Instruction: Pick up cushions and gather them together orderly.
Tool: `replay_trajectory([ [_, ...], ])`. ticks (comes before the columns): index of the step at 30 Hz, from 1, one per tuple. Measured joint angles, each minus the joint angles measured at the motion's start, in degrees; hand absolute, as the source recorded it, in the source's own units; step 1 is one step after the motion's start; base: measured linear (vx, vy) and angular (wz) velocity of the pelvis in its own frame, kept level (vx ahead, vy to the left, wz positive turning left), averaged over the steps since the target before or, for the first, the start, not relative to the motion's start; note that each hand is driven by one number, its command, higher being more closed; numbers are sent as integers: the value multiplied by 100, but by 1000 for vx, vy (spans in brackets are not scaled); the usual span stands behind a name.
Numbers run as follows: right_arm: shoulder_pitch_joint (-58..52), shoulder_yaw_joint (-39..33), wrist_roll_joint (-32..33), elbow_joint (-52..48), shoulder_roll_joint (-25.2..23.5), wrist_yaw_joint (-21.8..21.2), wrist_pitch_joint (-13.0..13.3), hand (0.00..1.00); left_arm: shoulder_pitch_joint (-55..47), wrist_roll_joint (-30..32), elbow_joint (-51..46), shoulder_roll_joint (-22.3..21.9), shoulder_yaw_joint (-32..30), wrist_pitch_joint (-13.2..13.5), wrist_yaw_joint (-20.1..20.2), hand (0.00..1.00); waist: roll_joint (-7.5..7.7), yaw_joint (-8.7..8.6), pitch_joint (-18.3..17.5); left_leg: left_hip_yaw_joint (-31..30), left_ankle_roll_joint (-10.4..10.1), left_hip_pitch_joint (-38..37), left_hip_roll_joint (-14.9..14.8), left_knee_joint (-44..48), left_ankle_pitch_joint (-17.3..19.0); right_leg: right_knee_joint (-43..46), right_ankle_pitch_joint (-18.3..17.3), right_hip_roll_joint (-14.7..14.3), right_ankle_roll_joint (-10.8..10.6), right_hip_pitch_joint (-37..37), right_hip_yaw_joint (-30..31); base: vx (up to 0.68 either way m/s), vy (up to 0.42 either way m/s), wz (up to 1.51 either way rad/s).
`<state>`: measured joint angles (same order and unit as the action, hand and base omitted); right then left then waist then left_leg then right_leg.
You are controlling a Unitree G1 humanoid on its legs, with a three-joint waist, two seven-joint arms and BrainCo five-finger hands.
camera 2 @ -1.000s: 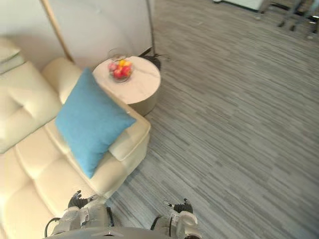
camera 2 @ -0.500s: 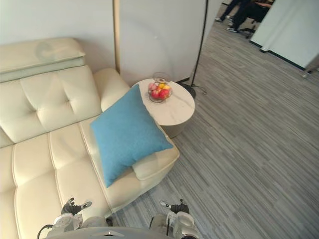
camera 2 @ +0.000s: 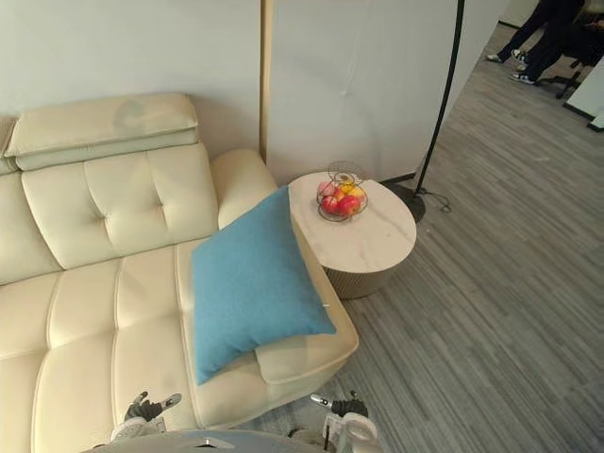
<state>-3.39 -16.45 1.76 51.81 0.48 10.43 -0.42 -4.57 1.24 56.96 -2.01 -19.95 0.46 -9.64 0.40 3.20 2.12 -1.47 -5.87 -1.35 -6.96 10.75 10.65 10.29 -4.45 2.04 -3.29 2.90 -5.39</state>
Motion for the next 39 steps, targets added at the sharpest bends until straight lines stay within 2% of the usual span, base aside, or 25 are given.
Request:
replay_trajectory([
  [4, -103, -57, -245, -1440, 273, 23, -52, 0, 29, 2, -6, 245, 270, -40, -7, 0, 144, -41, 35, 49, 65, -56, 107, -211, -161, -390, 287, 65, -38, -95, 146, -39, 55, -7],
  [9, -78, -153, -608, -2840, 853, 49, 58, 0, 22, 0, -71, 571, 550, -41, -30, 0, 180, -105, 19, 140, 137, 33, 232, -407, -285, -780, 551, 114, -94, -40, 300, -90, 27, -14],
  [14, -32, -181, -717, -3550, 1232, 15, 79, 0, 25, -5, -540, 793, 871, -36, -46, 0, 198, -184, 24, 154, 116, 299, 284, -540, -393, -1003, 738, 162, -116, 207, 347, -58, 7, -2],
  [19, 570, 8, -778, -3773, 1689, 19, 158, 0, 335, -190, -928, 854, 1246, -8, -146, 0, 125, -240, 136, 142, 153, 713, 352, -496, -509, -1118, 961, 191, -119, 544, 359, -6, -1, -1],
  [24, 1487, 700, -766, -3923, 2035, 19, 176, 0, 1070, -445, -1152, 851, 1679, 66, -235, 0, 7, -243, 554, 41, 150, 1288, 360, -196, -533, -1127, 1134, 195, -79, 972, 282, -22, 2, 8],
  [26, 2188, 1145, -765, -3951, 2104, 19, 181, 0, 1646, -602, -1152, 801, 1891, 86, -276, 0, -43, -244, 909, -42, 131, 1657, 357, 5, -552, -1074, 1193, 204, -40, 1220, 198, -54, -6, 18],
  [29, 2969, 1661, -765, -3800, 2242, 73, 179, 0, 2264, -785, -1150, 739, 2147, 95, -378, 0, -68, -238, 1251, -164, 130, 2080, 368, 239, -566, -873, 1195, 208, -37, 1576, 145, -103, -11, 17],
  [34, 3982, 2096, -708, -3229, 2373, 210, 72, 0, 3193, -927, -1148, 782, 2361, 96, -509, 0, -68, -191, 1808, -219, 152, 2542, 450, 434, -692, -547, 1196, 279, -34, 2050, 131, -114, -2, 13],
  [37, 4308, 2282, -632, -3194, 2440, 283, -10, 0, 3705, -1023, -1148, 875, 2560, 93, -513, 0, -69, -184, 1956, -325, 140, 2887, 509, 411, -861, -341, 1192, 336, -30, 2438, 85, -132, -14, 17],
  [38, 4482, 2425, -631, -3154, 2502, 279, -16, 100, 3897, -1067, -1148, 928, 2638, 93, -514, 0, -66, -180, 2059, -329, 133, 2947, 513, 417, -902, -255, 1187, 344, -23, 2530, 86, -117, -34, 13],
  [39, 4642, 2494, -631, -3155, 2510, 280, -29, 100, 4099, -1124, -1149, 972, 2694, 93, -513, 0, -68, -182, 2150, -336, 122, 3008, 514, 406, -942, -178, 1175, 354, -10, 2622, 80, -140, -43, 8],
])
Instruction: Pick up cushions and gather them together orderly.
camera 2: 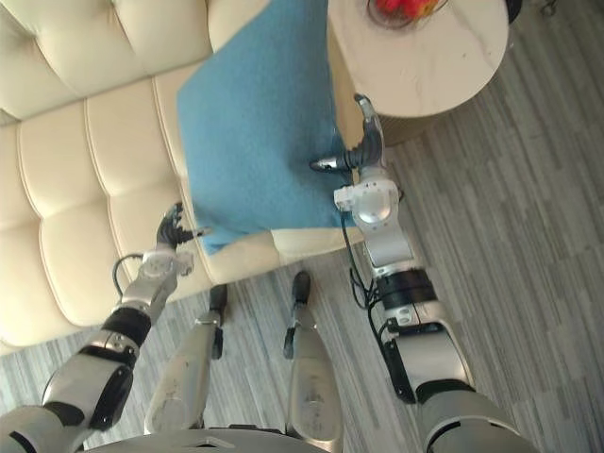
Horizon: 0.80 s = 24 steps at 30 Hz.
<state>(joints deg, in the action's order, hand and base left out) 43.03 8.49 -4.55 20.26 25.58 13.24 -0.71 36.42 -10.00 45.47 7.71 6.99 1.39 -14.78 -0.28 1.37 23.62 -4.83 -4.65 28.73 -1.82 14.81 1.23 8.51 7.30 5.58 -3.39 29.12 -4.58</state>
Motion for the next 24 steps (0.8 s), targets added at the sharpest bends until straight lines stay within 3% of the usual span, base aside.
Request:
replay_trajectory([
  [1, 110, 68, 0, -4, 4, -2, -17, 100, 172, -14, 0, 43, 45, 0, 2, 0, 0, -4, 7, -7, -7, 123, -5, -3, -14, 70, -7, 1, 5, 130, -9, -107, -32, 9],
  [2, 203, 123, 0, -5, 2, -2, -25, 100, 358, -79, -1, 84, 109, -1, 2, 100, 4, -3, 43, -13, -21, 200, -23, -4, -42, 98, -8, -1, 8, 210, -16, -144, -55, 7],
  [8, 266, 235, 249, -247, -22, 25, -3, 100, 882, -512, -286, 450, 203, -27, -41, 100, 23, 5, 56, 335, -103, 617, -337, -12, -135, 231, -9, -72, 82, 643, -101, -54, -46, 4],
  [15, -85, 142, 442, -485, -72, 119, 0, 100, 867, -894, -929, 578, 140, -22, -236, 100, 30, 66, 60, 351, -173, 462, -367, -214, -338, 435, -119, -73, 166, 663, -116, 35, -21, 4],
  [24, -1906, -455, 657, -1729, -1069, 226, -19, 100, -87, -995, -2482, 374, 22, 5, -368, 100, 34, 53, 56, 340, -180, -261, -338, -513, -330, 769, -503, 17, 150, 167, -212, 44, -11, 7],
])
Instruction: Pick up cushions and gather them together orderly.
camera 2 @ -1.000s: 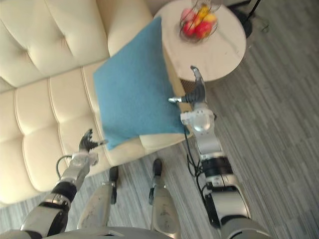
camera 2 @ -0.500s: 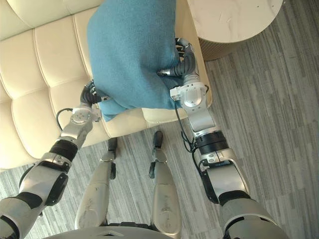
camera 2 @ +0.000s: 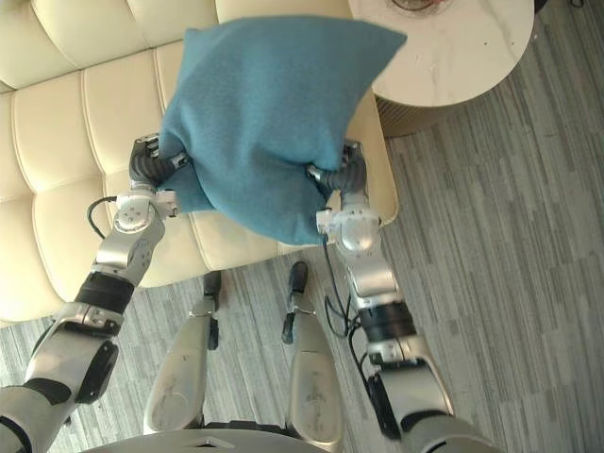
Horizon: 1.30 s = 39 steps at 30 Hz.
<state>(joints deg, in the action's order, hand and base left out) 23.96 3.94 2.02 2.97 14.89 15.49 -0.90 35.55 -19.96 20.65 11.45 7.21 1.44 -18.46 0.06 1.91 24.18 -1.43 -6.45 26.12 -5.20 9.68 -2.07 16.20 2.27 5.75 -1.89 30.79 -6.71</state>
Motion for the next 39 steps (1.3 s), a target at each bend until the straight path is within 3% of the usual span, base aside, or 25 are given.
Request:
replay_trajectory([
  [6, -923, -187, 42, -740, -460, 7, 2, 100, -1108, 67, -1007, -502, -83, -4, -36, 100, 5, -70, -19, -45, -2, -519, 108, -23, 1, 464, -408, 187, -15, -425, -214, 44, -7, 23],
  [13, -2381, 63, 17, -1671, -921, -156, 152, 100, -3128, 674, -2627, -773, -69, 4, -31, 100, -22, -18, -1008, -201, -42, -1073, 190, -141, 151, 832, -943, 419, -67, -983, -551, 48, -17, 28],
  [20, -3187, 294, -34, -2390, -1001, -444, 464, 100, -4475, 931, -3619, -989, -81, 203, 39, 100, -88, 9, -1601, -579, -24, -1616, 254, -288, 144, 685, -1123, 511, -126, -1766, -979, 52, -18, 28],
  [24, -3324, 419, -240, -2462, -995, -501, 539, 100, -4916, 1013, -3831, -1068, -97, 242, 54, 100, -122, 42, -1691, -847, -6, -1588, 300, -134, 215, 642, -1185, 563, -137, -2102, -1321, -45, 0, 47],
  [26, -3372, 440, -248, -2463, -989, -494, 563, 100, -5015, 1012, -3829, -1117, -102, 242, 65, 100, -173, -6, -1780, -450, 89, -1363, 118, -12, 342, 612, -1202, 630, -141, -2227, -1701, -75, 17, 91],
  [29, -3345, 413, -432, -2421, -966, -448, 564, 100, -5025, 1001, -3676, -1194, -103, 265, 127, 100, -261, 42, -1880, 920, 206, -1213, -446, -100, 401, 225, -995, 715, -157, -2416, -2230, -34, 69, 80],
  [32, -3029, 378, -487, -2030, -948, -362, 566, 100, -5026, 979, -3415, -1213, -112, 322, 141, 100, -343, 39, -1956, 2080, 413, -1106, -680, -117, 378, -107, -730, 845, -324, -2503, -2471, -26, 160, 56],
  [35, -2901, 360, -629, -1529, -952, -279, 563, 100, -5019, 879, -3072, -1180, -104, 376, 155, 100, -332, 8, -2076, 2690, 492, -1109, -625, -209, 215, -613, -400, 921, -521, -2724, -2601, 43, 170, 39],
  [37, -2906, 279, -679, -1301, -1009, -288, 557, 100, -5031, 874, -2861, -1136, -102, 376, 239, 100, -332, -12, -2108, 2570, 594, -1130, -440, -384, -415, -922, -279, 948, -617, -2908, -2657, 45, 184, 25],
  [39, -2935, 165, -683, -1169, -1070, -292, 550, 100, -5026, 812, -2783, -1061, -42, 376, 341, 100, -244, -77, -2135, 2462, 630, -1100, -225, -395, -431, -1003, -248, 1058, -615, -2987, -2680, 83, 158, 47],
])
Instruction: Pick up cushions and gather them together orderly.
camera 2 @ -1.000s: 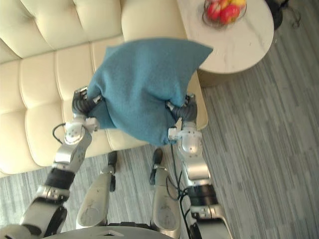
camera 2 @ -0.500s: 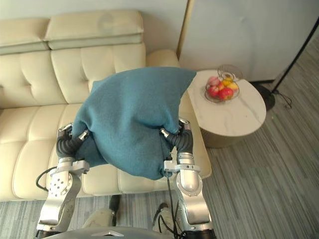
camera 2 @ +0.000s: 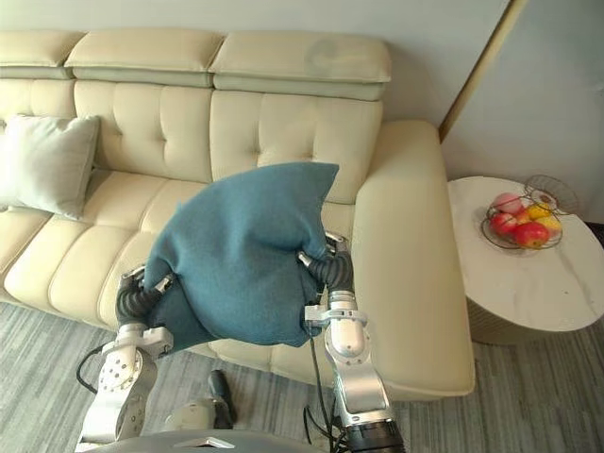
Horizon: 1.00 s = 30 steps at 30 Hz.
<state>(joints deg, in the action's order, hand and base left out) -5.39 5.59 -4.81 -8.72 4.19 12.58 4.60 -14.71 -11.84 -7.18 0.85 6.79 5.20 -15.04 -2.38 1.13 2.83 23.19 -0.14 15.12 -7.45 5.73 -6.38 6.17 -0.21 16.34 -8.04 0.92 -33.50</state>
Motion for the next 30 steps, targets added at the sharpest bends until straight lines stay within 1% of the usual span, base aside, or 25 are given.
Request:
replay_trajectory([
  [1, -6, -108, 0, 146, -58, -10, -14, 100, 4, -36, 99, 42, 27, 0, 110, 100, 70, 9, 6, -17, 129, 11, 121, 165, 85, 6, 79, 144, -125, -89, -16, 108, 144, 38],
  [2, -30, -145, 0, 175, -79, -30, -18, 100, 3, -36, 148, 37, 27, 0, 148, 100, 85, 12, 2, -46, 159, 41, 169, 284, 165, 46, 78, 207, -126, -104, -16, 114, 192, 22],
  [4, -99, -189, 15, 239, -99, -150, -17, 100, 4, -35, 229, 37, 43, -1, 230, 100, 103, -13, 12, -76, 220, 173, 316, 699, 570, 679, -131, 590, 19, 68, 61, 64, 204, 17],
  [5, -87, -198, 22, 384, -103, -193, -25, 100, 4, -32, 254, 70, 39, -2, 279, 100, 131, -19, 35, -29, 335, 187, 373, 864, 768, 1350, -186, 844, 294, 387, 325, 44, 187, 7],
  [6, -87, -197, 23, 450, -104, -207, -27, 100, 2, -32, 269, 92, 35, -2, 288, 100, 148, -20, 46, -6, 355, 180, 395, 901, 828, 1649, -164, 919, 535, 539, 474, 74, 226, -7],
  [7, -85, -195, 27, 627, -137, -221, -58, 100, -2, -27, 292, 161, 11, -9, 318, 100, 187, -50, 87, 7, 443, 104, 416, 903, 907, 2387, 108, 1006, 1069, 975, 992, 74, 179, -2],
  [8, -89, -178, 40, 722, -191, -236, -67, 100, -3, -25, 296, 222, -14, -13, 320, 100, 199, -98, 146, -54, 460, 33, 404, 867, 929, 2651, -46, 891, 987, 1161, 1365, 86, 161, 17],
  [9, -110, -163, 41, 761, -278, -266, -103, 100, 1, -26, 330, 326, -45, -14, 320, 100, 211, -189, 248, -168, 459, -69, 408, 691, 932, 2771, -462, 454, 668, 1286, 1779, 55, 52, 28],
  [10, -103, -157, 45, 760, -325, -276, -103, 100, 3, -26, 342, 358, -62, -20, 320, 100, 278, -231, 273, -206, 459, -141, 413, 551, 932, 2721, -627, 199, 594, 1335, 1915, 63, 34, 35],
  [11, -97, -176, 54, 758, -368, -346, -103, 100, -19, -27, 358, 391, -68, -34, 321, 100, 264, -270, 353, -248, 453, -287, 439, 188, 929, 2435, -834, -385, 542, 1452, 2007, 76, 23, 19],
  [12, -90, -176, 64, 758, -361, -375, -102, 100, -27, -26, 359, 388, -64, -43, 322, 100, 285, -268, 354, -267, 428, -405, 511, -131, 918, 2134, -855, -697, 570, 1566, 1941, 107, 37, 20],
  [13, -94, -173, 94, 764, -363, -381, -99, 100, -29, -25, 358, 398, -55, -54, 325, 100, 431, -322, 290, -281, 357, -551, 726, -397, 924, 1606, -801, -875, 680, 1625, 1734, 141, 52, 27],
  [14, -107, -172, 106, 724, -385, -380, -83, 100, -16, -22, 305, 447, -57, -51, 334, 100, 593, -388, 324, -361, 422, -476, 895, 124, 952, 1247, -819, -821, 741, 1613, 1629, 213, 24, 49],
  [15, -65, -196, 109, 867, -254, -368, -46, 100, 87, -13, 516, 367, -4, -92, 370, 100, 452, -478, 437, -597, 335, -571, 926, 496, 1167, 1348, -448, -863, 865, 1544, 1850, 233, 79, 32],
  [16, -188, -180, 108, 888, -106, -381, -80, 100, 21, 45, 542, 273, 38, -171, 405, 100, 266, -466, 377, -477, 294, -650, 889, 413, 1203, 1287, -434, -875, 920, 1503, 1836, 246, 73, 3],
  [18, -257, -175, 109, 830, -92, -390, -89, 100, 18, 92, 455, 266, 37, -170, 430, 100, 185, -434, 377, -472, 285, -578, 862, 507, 1317, 1230, -465, -887, 867, 1491, 1807, 176, 45, -9],
  [19, -360, -175, 111, 737, -96, -386, -100, 100, 22, 93, 420, 264, 71, -169, 434, 100, 110, -463, 374, -568, 255, -503, 789, 677, 1439, 1072, -473, -967, 844, 1379, 1686, 201, -47, 18],
  [21, -582, -170, 117, 568, -102, -382, -112, 100, -37, 90, 415, 265, 110, -170, 480, 100, 99, -438, 370, -582, 151, -496, 585, 1069, 1583, 883, -454, -1074, 807, 1085, 1564, 284, -96, 26],
  [22, -868, -159, 189, 103, -114, -375, -115, 100, -68, 82, 388, 244, 120, -171, 543, 100, 118, -429, 378, -523, 63, -153, 341, 1996, 1642, 786, -476, -1130, 781, 903, 1407, 237, -110, 26],
  [23, -901, -155, 230, 16, -113, -375, -114, 100, -75, 81, 383, 236, 119, -171, 546, 100, 117, -416, 377, -506, 62, -79, 290, 2194, 1642, 776, -479, -1141, 786, 887, 1403, 157, -76, -8],
  [24, -1006, -127, 282, -412, -80, -374, -113, 100, -118, 78, 272, 175, 116, -171, 545, 100, 81, -278, 376, -396, 57, 153, 21, 3027, 1636, 716, -511, -1241, 823, 746, 1499, 169, -31, -42],
  [26, -988, -142, 283, -661, -38, -356, -99, 100, -133, 76, 71, 72, 109, -164, 547, 100, 93, -184, 380, -530, 39, 504, -150, 3674, 1708, 540, -517, -1245, 836, 575, 1743, 195, 31, -65],
  [28, -943, -185, 281, -680, -19, -326, -90, 100, -122, 78, -126, -21, 123, -146, 555, 100, 75, -118, 369, -1291, -93, 458, -157, 2846, 2018, 529, -501, -1246, 809, 585, 2105, 160, 106, -85],
  [29, -946, -193, 281, -662, -18, -323, -90, 100, -98, 81, -131, -33, 122, -121, 558, 100, 40, -112, 347, -1573, -194, 356, -150, 2362, 1926, 525, -480, -1255, 773, 609, 2199, 163, 204, -88],
  [30, -957, -202, 281, -648, -9, -320, -91, 100, -105, 81, -132, -50, 126, -105, 557, 100, -45, -95, 301, -1812, -277, 145, -257, 1635, 1326, 478, -463, -1341, 668, 635, 2346, 142, 218, -71],
])
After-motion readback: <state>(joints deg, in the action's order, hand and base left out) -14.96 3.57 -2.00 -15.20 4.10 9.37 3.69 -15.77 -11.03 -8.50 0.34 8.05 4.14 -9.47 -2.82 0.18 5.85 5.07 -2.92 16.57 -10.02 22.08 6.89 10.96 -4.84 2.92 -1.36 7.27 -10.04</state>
